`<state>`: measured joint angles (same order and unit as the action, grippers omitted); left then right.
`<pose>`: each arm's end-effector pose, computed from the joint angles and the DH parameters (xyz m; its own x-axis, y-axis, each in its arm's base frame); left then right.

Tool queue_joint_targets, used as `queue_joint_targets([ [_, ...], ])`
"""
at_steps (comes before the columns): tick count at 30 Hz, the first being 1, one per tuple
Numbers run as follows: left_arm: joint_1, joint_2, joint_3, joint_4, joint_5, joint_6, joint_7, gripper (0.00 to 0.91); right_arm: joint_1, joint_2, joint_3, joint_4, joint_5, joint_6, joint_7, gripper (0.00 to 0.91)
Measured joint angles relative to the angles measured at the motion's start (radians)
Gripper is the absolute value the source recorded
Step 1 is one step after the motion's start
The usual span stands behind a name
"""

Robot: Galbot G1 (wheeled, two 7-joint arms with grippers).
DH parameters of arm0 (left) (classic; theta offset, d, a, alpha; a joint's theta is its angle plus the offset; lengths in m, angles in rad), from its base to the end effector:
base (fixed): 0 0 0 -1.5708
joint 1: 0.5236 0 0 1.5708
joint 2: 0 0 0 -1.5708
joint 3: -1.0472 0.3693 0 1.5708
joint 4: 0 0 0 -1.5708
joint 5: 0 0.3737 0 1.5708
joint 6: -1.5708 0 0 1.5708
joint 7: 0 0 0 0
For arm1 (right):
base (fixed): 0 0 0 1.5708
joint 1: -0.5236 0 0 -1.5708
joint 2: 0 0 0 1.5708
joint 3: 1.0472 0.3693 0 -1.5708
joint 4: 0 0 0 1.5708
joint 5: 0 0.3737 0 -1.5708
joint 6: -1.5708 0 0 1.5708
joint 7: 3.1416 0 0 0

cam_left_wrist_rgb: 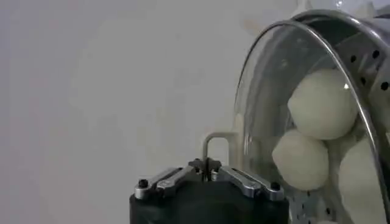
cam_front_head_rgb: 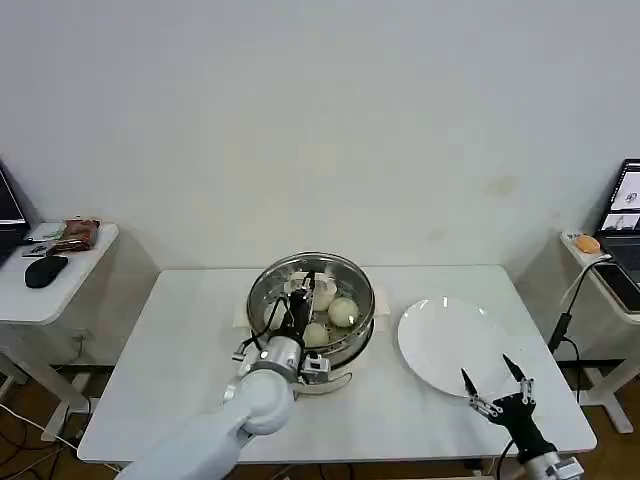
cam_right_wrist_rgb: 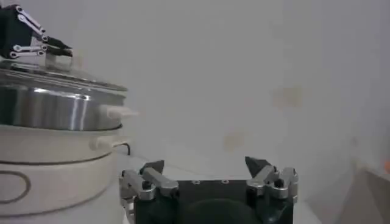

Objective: Take steamed baozi put them in steamer then cover it.

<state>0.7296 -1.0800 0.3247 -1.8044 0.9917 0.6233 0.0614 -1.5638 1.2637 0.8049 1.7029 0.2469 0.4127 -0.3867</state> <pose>0.3464 -0.1072 -0.2840 -0.9725 0.2322 0.0169 0.0291 0.0494 0.9984 0.1741 -0.1948 -0.4140 -0.9758 -0.2143 -0.0434 -0.2021 0.9598 -0.1948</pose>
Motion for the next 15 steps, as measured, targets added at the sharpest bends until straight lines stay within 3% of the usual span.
queue_joint_targets([
  [15, 0.017, -0.002, -0.004, -0.014, 0.014, 0.001, 0.007, 0.0, 0.004, 0.001, 0.0, -0.007, -0.003, 0.002, 0.0, 0.907],
])
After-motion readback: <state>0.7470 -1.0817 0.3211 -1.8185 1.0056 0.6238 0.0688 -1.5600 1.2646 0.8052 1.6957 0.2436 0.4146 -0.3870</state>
